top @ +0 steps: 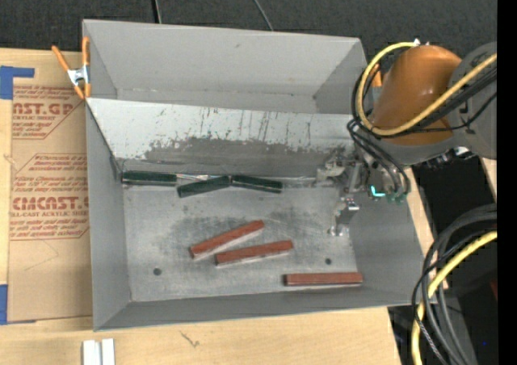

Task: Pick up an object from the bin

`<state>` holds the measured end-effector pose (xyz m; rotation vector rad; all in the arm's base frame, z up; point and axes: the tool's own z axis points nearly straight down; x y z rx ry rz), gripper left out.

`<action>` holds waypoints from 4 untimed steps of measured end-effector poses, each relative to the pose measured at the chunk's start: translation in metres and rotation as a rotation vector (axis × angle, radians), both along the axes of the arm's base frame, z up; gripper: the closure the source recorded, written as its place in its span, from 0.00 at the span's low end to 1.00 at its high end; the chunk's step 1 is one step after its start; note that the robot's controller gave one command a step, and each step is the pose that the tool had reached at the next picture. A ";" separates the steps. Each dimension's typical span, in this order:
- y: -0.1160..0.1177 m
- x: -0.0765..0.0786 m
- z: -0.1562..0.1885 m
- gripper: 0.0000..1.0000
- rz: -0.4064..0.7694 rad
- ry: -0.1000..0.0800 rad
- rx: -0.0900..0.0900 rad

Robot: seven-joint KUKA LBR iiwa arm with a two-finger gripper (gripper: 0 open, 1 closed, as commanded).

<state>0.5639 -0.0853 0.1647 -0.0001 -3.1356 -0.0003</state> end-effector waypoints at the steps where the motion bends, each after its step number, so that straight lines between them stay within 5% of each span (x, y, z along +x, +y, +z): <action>1: 0.000 0.002 0.004 0.00 0.001 -0.008 -0.001; 2: 0.025 -0.010 -0.031 0.00 0.118 -0.016 -0.003; 3: 0.076 -0.041 -0.044 0.00 0.153 -0.003 0.002; 4: 0.118 -0.054 -0.021 0.00 0.282 -0.008 0.002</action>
Offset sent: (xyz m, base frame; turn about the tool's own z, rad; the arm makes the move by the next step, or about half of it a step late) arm -0.0331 0.0724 -0.0947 -0.3149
